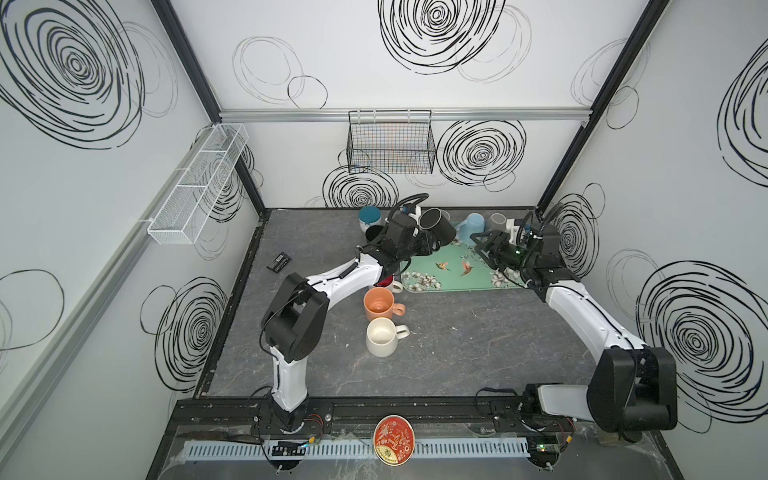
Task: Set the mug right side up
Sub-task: 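Lift the black mug off the tray and turn it opening up with both grippers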
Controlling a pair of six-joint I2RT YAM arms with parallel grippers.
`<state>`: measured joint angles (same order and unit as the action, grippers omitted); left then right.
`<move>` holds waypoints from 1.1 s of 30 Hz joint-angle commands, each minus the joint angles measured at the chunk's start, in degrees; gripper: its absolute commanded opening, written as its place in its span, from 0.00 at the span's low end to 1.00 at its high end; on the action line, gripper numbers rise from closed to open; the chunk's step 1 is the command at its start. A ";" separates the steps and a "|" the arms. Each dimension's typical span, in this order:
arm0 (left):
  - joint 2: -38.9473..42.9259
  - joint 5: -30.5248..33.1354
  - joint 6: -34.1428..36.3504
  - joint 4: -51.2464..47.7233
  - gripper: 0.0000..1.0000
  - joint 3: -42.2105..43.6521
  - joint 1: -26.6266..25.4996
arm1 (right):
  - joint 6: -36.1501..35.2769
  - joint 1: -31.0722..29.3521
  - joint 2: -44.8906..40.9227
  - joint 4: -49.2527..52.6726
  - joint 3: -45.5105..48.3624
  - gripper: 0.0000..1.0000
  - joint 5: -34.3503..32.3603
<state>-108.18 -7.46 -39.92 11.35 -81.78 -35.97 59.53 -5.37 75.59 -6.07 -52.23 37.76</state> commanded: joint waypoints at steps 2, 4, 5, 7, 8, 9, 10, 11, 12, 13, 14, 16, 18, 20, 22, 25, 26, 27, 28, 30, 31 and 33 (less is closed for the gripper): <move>4.86 -0.66 -10.45 17.73 0.00 -0.01 0.63 | 7.40 -2.11 -0.22 -7.62 1.17 0.57 1.06; 5.25 -1.01 -13.55 22.00 0.00 0.67 0.63 | 9.45 -2.92 0.71 -9.35 0.86 0.58 1.29; 5.39 -1.06 -15.19 23.36 0.00 0.97 0.63 | 10.32 -3.23 1.14 -10.14 0.54 0.58 1.37; 5.61 -0.99 -19.15 27.53 0.00 1.95 0.71 | 12.28 -3.94 2.28 -12.11 -0.33 0.59 1.70; 5.68 -0.89 -20.69 29.14 0.00 2.26 0.72 | 13.05 -4.39 2.73 -12.98 -0.69 0.59 1.90; 5.74 -0.84 -22.35 30.45 0.00 2.41 0.72 | 13.68 -4.66 3.25 -13.80 -1.24 0.59 1.99; 5.86 -0.80 -23.67 31.42 0.00 2.45 0.72 | 14.40 -5.19 3.94 -14.78 -2.00 0.60 2.20; 5.85 -0.87 -24.73 32.06 0.00 2.33 0.72 | 14.73 -5.49 4.35 -15.29 -2.59 0.59 2.29; 5.96 -0.90 -25.70 32.76 0.00 2.16 0.66 | 15.22 -5.91 4.92 -15.96 -3.46 0.59 2.37; 5.96 -0.99 -26.56 33.50 0.00 2.00 0.59 | 15.67 -6.34 5.44 -16.60 -4.18 0.60 2.44; 5.96 -1.08 -27.23 34.06 0.00 1.76 0.55 | 16.13 -6.69 5.87 -17.36 -4.87 0.60 2.58; 5.88 -1.48 -28.73 34.76 0.00 1.20 0.33 | 17.03 -7.57 6.90 -19.05 -6.47 0.60 2.58; 5.94 -1.74 -29.16 34.96 0.00 0.70 0.11 | 17.49 -8.21 7.88 -20.38 -7.83 0.60 2.67; 6.18 -1.76 -29.20 34.97 0.00 0.62 -0.13 | 18.03 -8.57 8.69 -21.19 -9.09 0.60 2.80; 6.42 -1.64 -29.76 35.42 0.00 0.87 -0.24 | 18.19 -8.83 9.36 -21.97 -9.79 0.59 2.77; 6.49 -2.00 -31.45 36.76 0.00 0.92 -0.25 | 18.34 -8.83 10.20 -22.19 -10.44 0.57 2.58; 6.58 -2.25 -31.90 36.84 0.00 0.75 -0.25 | 18.43 -8.81 10.52 -22.24 -10.63 0.57 2.42; 6.71 -2.44 -32.14 36.52 0.00 0.53 -0.18 | 18.64 -8.86 10.81 -22.51 -10.75 0.56 2.45; 6.88 -2.63 -32.26 36.15 0.00 0.42 -0.20 | 18.88 -8.74 11.10 -22.94 -10.87 0.56 2.48; 7.34 -2.91 -32.15 35.85 0.00 0.54 -0.29 | 19.60 -8.78 11.86 -23.80 -11.45 0.54 2.57; 7.53 -2.93 -32.33 35.93 0.00 0.71 -0.33 | 19.74 -8.77 12.26 -23.90 -11.94 0.53 2.77; 7.94 -3.04 -32.88 36.38 0.00 1.00 -0.33 | 19.74 -8.77 13.06 -23.91 -13.11 0.52 3.20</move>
<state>-105.93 -9.47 -71.66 36.77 -78.50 -36.01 78.19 -13.98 87.99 -26.70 -62.13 39.99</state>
